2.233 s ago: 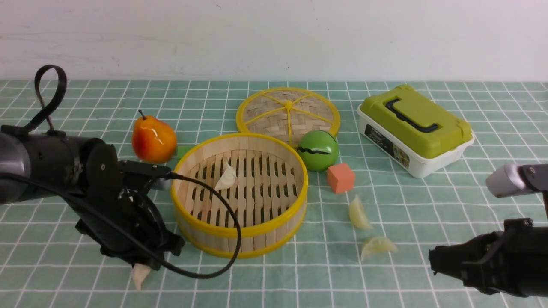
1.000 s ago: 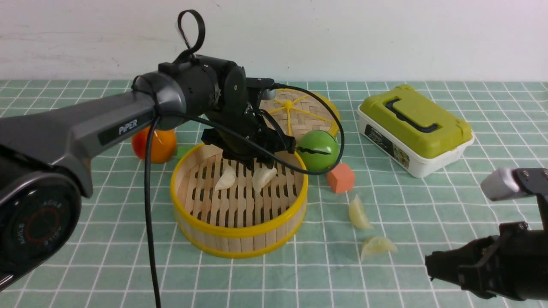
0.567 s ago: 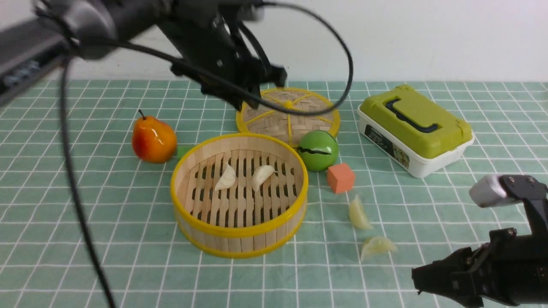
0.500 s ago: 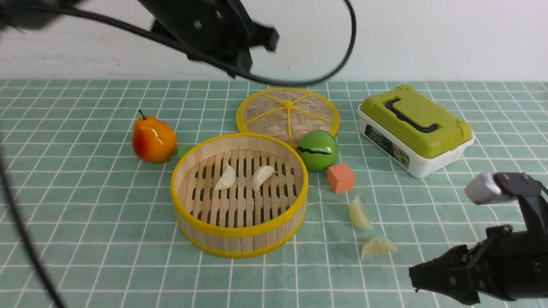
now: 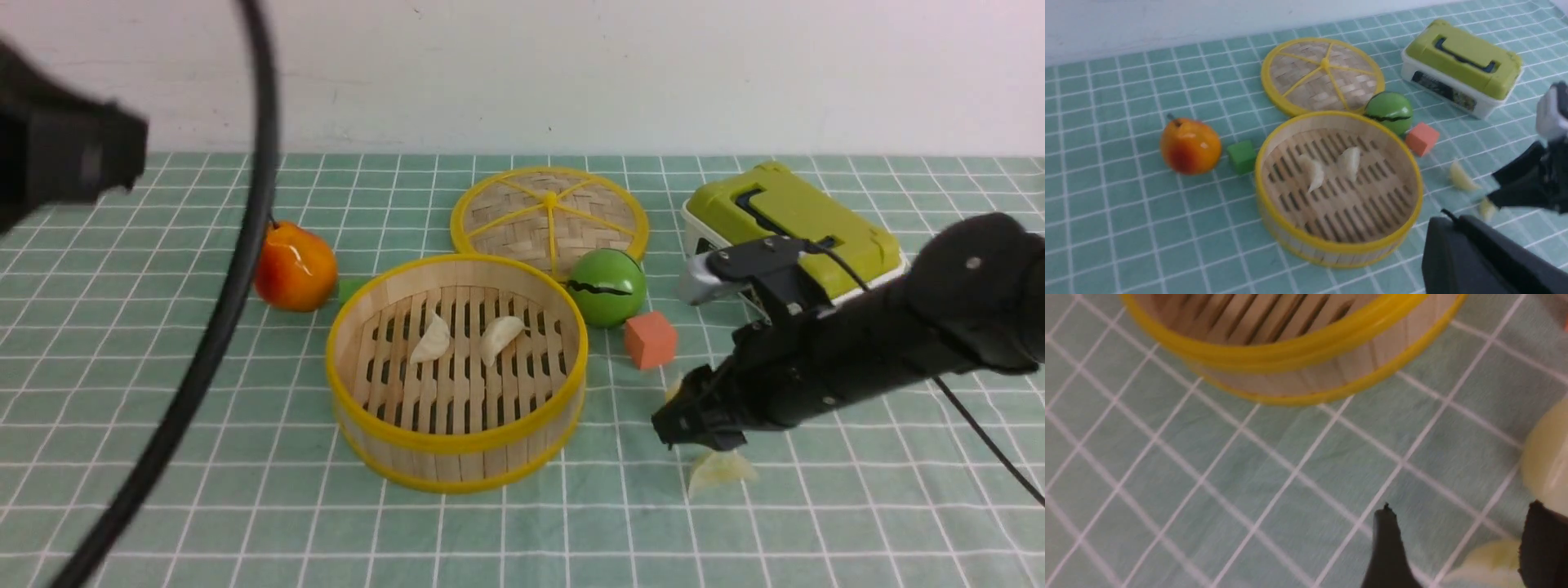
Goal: Put the dumplings into the steamer on the table with the blue tablecloth.
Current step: 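Reach for and grasp a dumpling lying on the table beside the steamer, then place the dumpling in the bamboo steamer basket with the right gripper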
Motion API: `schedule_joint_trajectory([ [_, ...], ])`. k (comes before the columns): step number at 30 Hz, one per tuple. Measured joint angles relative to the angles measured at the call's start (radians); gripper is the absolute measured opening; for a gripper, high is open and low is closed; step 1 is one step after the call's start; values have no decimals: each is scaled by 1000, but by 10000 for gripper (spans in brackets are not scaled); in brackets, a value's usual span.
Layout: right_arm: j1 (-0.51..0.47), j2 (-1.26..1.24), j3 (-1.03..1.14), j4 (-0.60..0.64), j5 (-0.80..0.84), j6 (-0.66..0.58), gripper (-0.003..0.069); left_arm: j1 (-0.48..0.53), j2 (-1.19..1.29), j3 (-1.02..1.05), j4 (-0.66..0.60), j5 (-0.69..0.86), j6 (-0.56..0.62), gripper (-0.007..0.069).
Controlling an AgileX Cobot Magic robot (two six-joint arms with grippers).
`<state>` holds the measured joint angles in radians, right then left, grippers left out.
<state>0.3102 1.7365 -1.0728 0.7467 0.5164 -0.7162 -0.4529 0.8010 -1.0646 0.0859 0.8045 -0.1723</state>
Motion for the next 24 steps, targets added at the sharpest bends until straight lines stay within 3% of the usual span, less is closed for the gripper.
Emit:
schedule_joint_trajectory([
  [4,0,120,-113,-122,-15,113,421,0,-210,259,165,5,-31,-15],
  [9,0,211,-186,-235,-15,161,374,0,-541,490,265,10,-127,-15],
  [15,0,244,-197,-261,-33,181,238,0,-741,590,264,18,-208,-15],
  [24,0,206,-209,-265,58,243,237,0,-714,604,253,-55,-216,-15],
])
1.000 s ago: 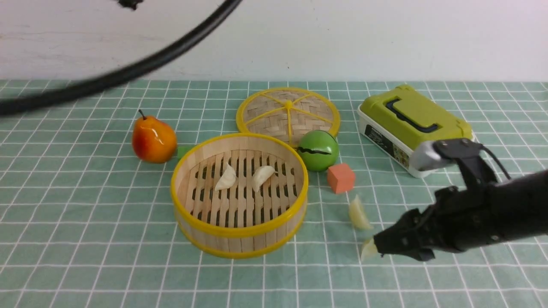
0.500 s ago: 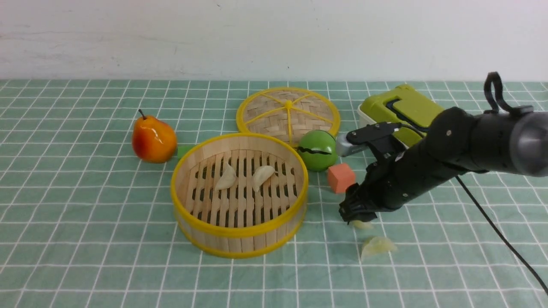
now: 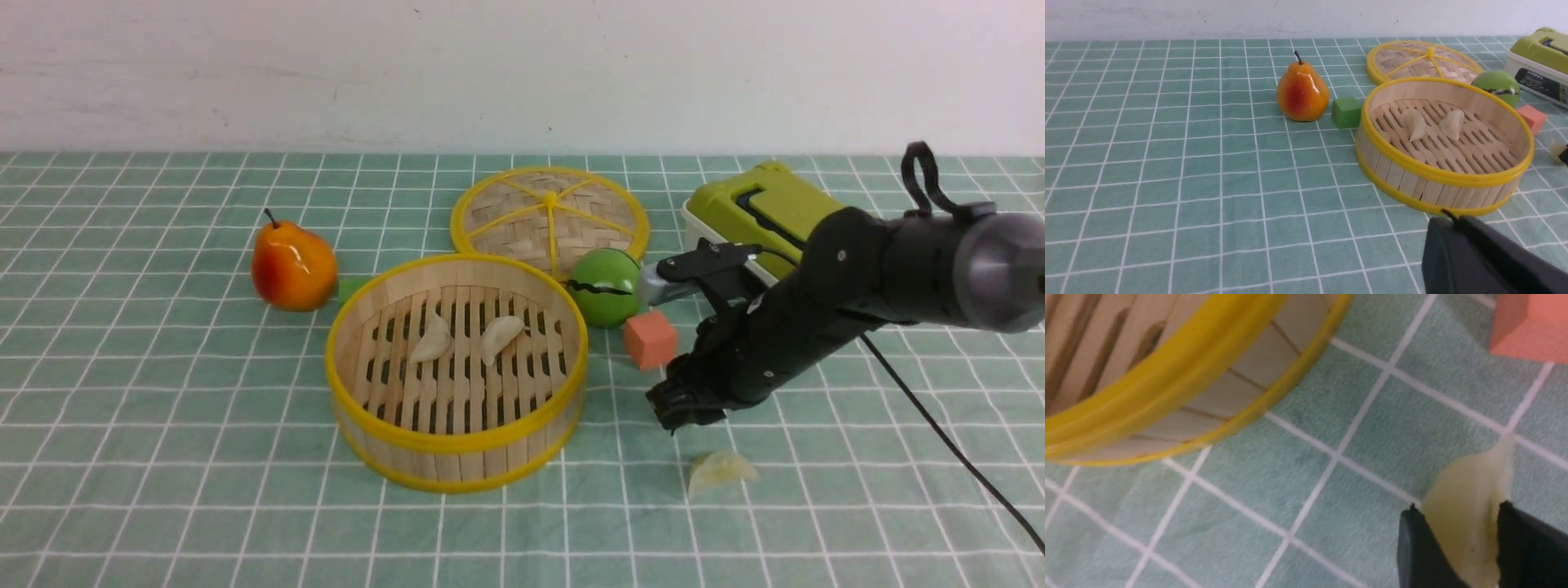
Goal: Put the dumplings into the steamer on the table with the blue tablecloth.
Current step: 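Place the dumpling in the bamboo steamer basket with the right gripper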
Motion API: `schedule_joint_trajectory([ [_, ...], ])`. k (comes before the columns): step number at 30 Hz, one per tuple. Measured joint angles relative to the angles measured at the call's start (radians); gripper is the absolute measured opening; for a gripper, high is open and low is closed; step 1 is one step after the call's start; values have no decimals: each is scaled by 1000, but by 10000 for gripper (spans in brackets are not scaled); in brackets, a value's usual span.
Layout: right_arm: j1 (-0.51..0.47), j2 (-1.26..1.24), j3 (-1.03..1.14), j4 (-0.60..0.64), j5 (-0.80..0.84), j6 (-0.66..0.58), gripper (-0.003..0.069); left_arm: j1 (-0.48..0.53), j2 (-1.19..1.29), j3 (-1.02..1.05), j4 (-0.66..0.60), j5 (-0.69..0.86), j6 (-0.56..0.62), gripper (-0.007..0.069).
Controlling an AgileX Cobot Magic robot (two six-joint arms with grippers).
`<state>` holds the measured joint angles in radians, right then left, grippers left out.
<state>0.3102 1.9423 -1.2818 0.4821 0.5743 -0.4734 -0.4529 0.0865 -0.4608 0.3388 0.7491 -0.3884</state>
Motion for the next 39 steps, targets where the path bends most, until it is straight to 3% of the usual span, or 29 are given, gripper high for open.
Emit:
schedule_joint_trajectory([
  [4,1,-110,-30,35,69,23,237,0,9,39,0,-17,-3,-15],
  [11,83,-208,-76,322,19,-17,237,0,9,105,1,-90,-3,-15],
  [14,203,-164,-77,522,-83,-145,237,0,9,105,1,-116,-3,-15],
  [19,341,-21,-77,724,-309,-355,237,0,9,105,4,-119,-3,-15],
  [25,420,135,-77,947,-586,-545,237,0,9,105,4,-117,-3,-15],
  [32,428,153,-85,1030,-628,-577,240,0,9,105,4,-117,-3,-15],
  [39,427,151,-86,1032,-559,-580,397,0,9,105,4,-114,-3,-14],
])
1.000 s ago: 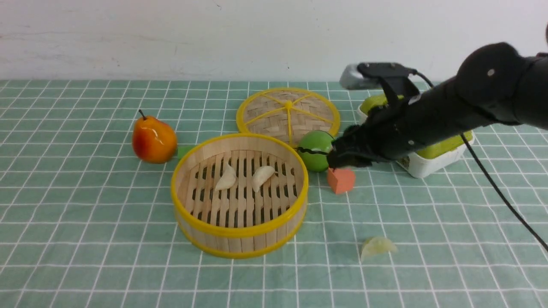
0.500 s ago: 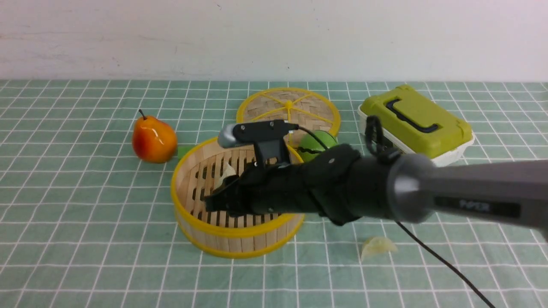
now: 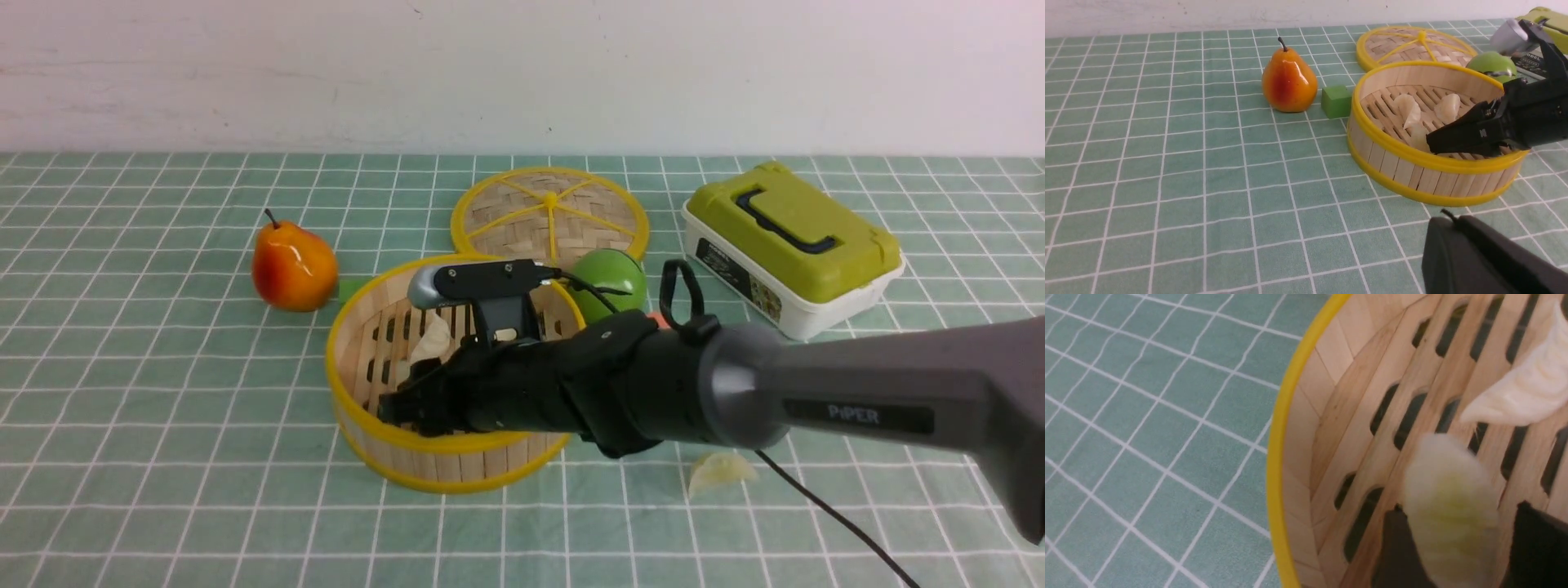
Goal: Put the dumplings into the steamer on the table with the blue tablecloth.
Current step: 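Place the dumpling in the bamboo steamer basket with the right gripper, then reach for and grasp a dumpling lying on the table beside the steamer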
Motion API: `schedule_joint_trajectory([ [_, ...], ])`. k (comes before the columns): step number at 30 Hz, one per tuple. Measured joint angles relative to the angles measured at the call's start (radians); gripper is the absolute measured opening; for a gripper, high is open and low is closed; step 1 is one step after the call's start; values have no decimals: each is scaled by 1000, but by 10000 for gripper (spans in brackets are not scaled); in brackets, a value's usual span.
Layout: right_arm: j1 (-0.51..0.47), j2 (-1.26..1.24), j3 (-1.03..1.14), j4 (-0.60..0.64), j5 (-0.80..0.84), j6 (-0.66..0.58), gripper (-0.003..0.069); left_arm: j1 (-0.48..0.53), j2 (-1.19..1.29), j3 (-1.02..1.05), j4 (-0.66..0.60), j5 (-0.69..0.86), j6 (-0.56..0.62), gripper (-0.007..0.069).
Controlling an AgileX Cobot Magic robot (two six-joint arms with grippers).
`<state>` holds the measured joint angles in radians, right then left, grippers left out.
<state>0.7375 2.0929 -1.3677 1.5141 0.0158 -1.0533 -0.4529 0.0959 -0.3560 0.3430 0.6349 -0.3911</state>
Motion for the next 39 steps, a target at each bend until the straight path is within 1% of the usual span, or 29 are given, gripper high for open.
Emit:
schedule_joint_trajectory([
  [3,-19,-24,0,0,14,0,457,0,0,0,-1,10,0,-14],
  [5,-39,-57,0,0,39,0,475,0,0,0,-1,17,0,-13],
  [8,-100,-158,0,-14,123,0,487,0,0,0,-3,20,0,-13],
  [10,-146,-241,0,-52,199,0,489,0,0,0,-4,20,0,-13],
  [11,-151,-249,0,-58,207,2,489,0,0,0,-4,20,0,-13],
  [13,-234,-341,13,-170,311,27,489,0,0,0,-4,20,0,-12],
  [14,-248,-354,17,-193,331,35,489,0,0,0,-4,20,0,-12],
  [15,-302,-391,34,-286,404,74,489,0,0,0,-4,19,0,-12],
  [17,-370,-416,56,-425,526,157,489,0,0,0,-4,18,0,-11],
  [18,-392,-417,63,-474,564,195,489,0,0,0,-4,18,0,-11],
  [19,-438,-415,83,-586,646,305,489,0,0,0,-4,14,0,-11],
  [22,-489,-395,134,-803,754,562,491,0,0,0,-4,11,0,-9],
  [23,-490,-385,153,-881,770,613,491,0,0,0,-4,10,0,-9],
  [25,-480,-365,187,-1026,779,652,491,0,0,0,-3,6,0,-9],
  [29,-451,-332,209,-1236,754,629,491,0,0,0,0,4,0,-9],
  [30,-445,-327,209,-1260,735,609,491,0,0,0,0,4,0,-8],
  [32,-440,-325,209,-1272,699,573,491,0,0,0,0,4,0,-8],
  [34,-435,-322,209,-1255,669,528,491,0,0,0,0,4,0,-8],
  [39,-408,-287,209,-1185,677,322,491,0,0,0,0,4,0,-6],
])
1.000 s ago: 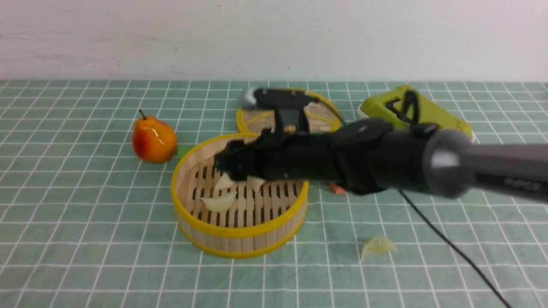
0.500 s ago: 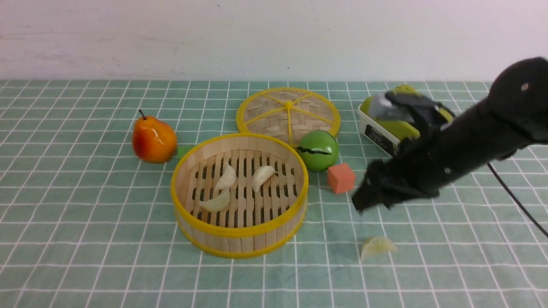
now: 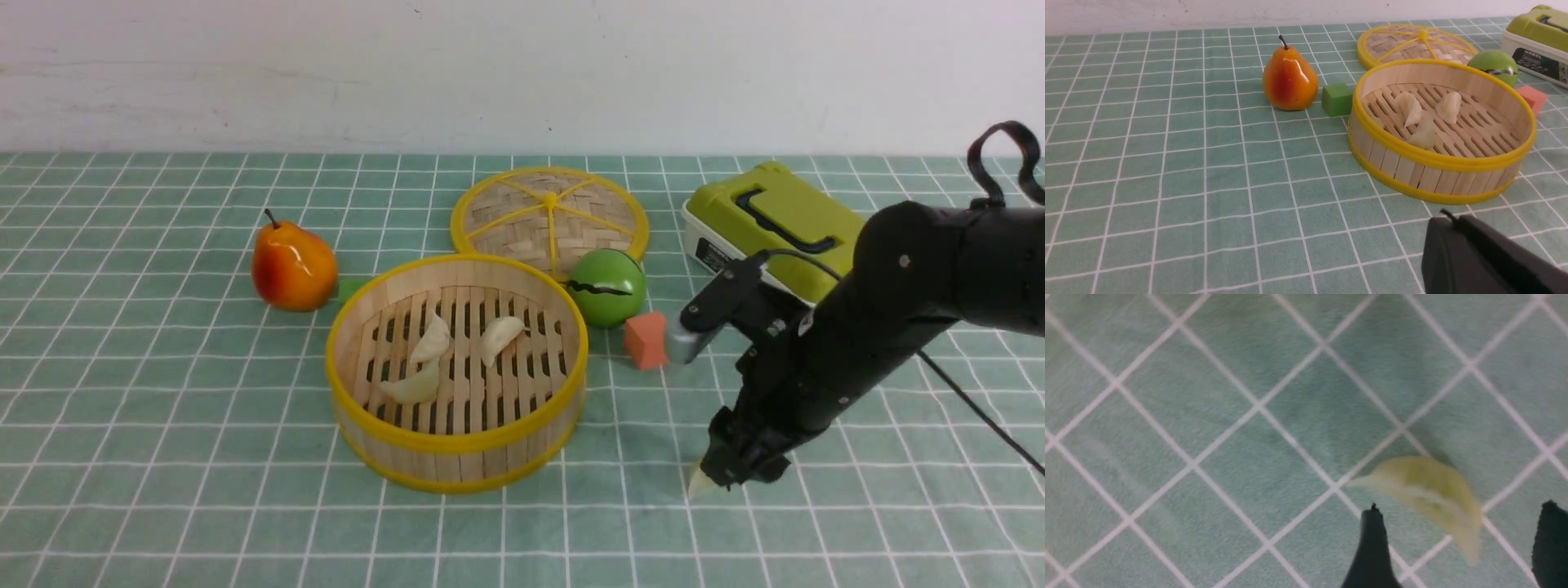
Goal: Put the dumplings into the steamer on the table with the blue tablecloth.
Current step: 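Reach for and grasp a dumpling lying on the table beside the steamer, then place the dumpling in the bamboo steamer basket with the right gripper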
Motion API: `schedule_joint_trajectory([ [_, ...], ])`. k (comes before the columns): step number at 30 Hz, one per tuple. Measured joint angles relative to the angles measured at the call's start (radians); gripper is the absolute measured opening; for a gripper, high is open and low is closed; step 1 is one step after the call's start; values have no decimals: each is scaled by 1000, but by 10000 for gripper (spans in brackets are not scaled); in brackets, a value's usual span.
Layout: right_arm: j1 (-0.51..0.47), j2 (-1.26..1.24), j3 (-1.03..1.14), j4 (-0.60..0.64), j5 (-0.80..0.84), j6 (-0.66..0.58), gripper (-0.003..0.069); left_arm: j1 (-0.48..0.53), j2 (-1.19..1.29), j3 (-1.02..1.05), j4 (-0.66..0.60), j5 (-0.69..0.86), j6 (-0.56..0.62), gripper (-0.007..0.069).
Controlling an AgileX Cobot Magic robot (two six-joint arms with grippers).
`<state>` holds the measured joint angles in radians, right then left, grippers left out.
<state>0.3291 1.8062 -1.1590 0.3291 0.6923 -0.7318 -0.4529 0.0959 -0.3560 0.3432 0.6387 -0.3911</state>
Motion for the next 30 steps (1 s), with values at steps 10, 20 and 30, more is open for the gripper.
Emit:
schedule_joint_trajectory([
  [10,11,78,-2,6,-27,-167,261,0,0,0,0,0,0,-3],
  [20,11,7,-22,6,56,12,178,0,0,0,0,1,0,4],
  [30,108,-28,-259,200,69,248,178,0,0,0,0,1,0,9],
])
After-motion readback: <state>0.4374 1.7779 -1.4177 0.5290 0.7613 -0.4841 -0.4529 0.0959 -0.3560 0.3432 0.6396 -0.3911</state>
